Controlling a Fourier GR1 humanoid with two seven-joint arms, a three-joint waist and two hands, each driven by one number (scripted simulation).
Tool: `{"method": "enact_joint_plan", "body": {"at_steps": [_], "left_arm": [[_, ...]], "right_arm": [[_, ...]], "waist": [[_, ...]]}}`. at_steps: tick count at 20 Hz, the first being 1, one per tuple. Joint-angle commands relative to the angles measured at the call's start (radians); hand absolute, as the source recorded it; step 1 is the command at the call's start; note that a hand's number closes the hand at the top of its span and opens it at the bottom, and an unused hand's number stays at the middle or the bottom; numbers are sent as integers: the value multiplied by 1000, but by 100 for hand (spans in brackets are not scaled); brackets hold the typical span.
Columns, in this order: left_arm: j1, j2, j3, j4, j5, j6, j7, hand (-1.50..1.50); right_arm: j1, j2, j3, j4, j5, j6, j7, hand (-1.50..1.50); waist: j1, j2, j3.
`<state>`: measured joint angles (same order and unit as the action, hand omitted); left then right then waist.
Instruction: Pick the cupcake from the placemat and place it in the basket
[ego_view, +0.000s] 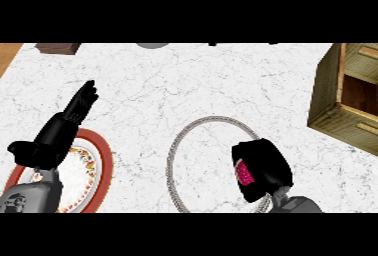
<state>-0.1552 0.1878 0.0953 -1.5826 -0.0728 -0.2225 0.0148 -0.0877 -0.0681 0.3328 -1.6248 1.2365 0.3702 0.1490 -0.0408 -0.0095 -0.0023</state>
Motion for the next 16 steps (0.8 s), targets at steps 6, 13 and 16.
{"method": "enact_joint_plan", "body": {"at_steps": [6,13,16], "left_arm": [[16,-7,1,-6,7,-3,2,0],[10,-26,-23,-3,-8,3,-8,0],[-18,-41,-38,37,-40,25,-33,0]], "right_arm": [[81,67,-67,-384,-270,19,391,150],[-37,68,-71,-695,-430,-159,556,150],[-118,68,-108,-825,-444,-123,687,150]], "waist": [[24,1,2],[25,1,1],[24,5,1]]}}
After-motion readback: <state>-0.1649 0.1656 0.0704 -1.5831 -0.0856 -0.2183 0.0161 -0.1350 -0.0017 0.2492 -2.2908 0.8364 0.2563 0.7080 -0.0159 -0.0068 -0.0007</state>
